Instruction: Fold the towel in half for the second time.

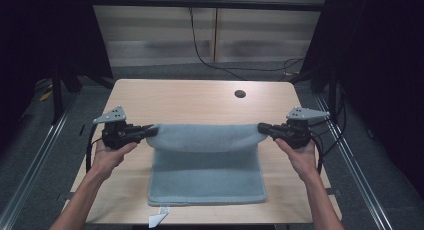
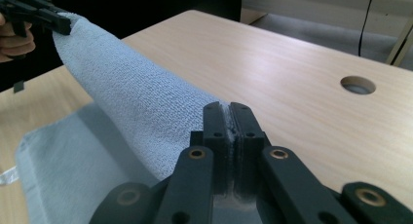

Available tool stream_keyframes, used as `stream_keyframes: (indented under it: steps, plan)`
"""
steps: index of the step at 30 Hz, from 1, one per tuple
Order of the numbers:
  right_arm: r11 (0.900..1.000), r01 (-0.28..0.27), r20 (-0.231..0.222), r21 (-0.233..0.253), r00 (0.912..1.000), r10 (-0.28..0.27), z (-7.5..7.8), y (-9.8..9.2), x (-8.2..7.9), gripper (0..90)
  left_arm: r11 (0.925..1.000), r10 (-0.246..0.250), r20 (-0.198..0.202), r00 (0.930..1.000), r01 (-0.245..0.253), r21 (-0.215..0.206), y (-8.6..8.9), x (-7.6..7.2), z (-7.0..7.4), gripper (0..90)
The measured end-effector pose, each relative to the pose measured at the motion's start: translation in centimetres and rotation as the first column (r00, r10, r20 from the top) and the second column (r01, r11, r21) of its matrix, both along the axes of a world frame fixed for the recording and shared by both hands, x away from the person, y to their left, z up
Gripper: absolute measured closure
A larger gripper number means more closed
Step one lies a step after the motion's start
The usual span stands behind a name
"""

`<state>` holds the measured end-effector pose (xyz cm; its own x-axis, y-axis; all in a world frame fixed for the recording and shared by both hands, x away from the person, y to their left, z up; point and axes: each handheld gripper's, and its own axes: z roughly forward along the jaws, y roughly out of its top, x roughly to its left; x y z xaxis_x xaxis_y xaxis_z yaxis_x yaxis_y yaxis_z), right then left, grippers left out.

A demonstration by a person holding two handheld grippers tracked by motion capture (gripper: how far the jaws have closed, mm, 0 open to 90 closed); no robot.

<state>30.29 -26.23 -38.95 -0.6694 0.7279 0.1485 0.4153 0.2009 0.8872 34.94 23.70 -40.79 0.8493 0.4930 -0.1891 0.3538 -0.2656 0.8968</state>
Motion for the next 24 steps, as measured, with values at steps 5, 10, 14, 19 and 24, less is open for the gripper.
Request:
stream_keyframes:
  steps: [5,10,14,19,24]
  plan:
    - [1.0,-0.017,-0.009,-0.001,0.9998,0.017,-1.0,0.0,-1.8,86.6,1.0,-0.005,-0.028,0.9996,0.005,0.003,0.1,-1.1,-1.0,81.9]
    - [1.0,-0.024,-0.019,0.007,0.9995,0.024,-2.2,-0.1,-3.6,86.6,0.9997,-0.023,-0.05,0.9985,0.023,-0.002,0.3,-2.6,-1.9,81.7]
    - [0.999,-0.036,0.023,0.0,0.9991,0.036,-2.0,0.1,-5.5,86.6,0.9994,-0.031,-0.049,0.9983,0.03,-0.015,0.8,-4.2,-1.9,81.6]
    - [0.999,-0.041,0.029,-0.007,0.9987,0.042,-2.1,0.3,-7.2,86.4,0.999,-0.038,-0.035,0.9987,0.037,-0.024,1.0,-6.1,-1.8,81.3]
    - [0.999,-0.044,-0.035,-0.022,0.9985,0.043,-4.8,0.2,-8.4,85.9,0.9987,-0.05,-0.082,0.9954,0.051,0.011,1.1,-7.3,-4.3,81.2]
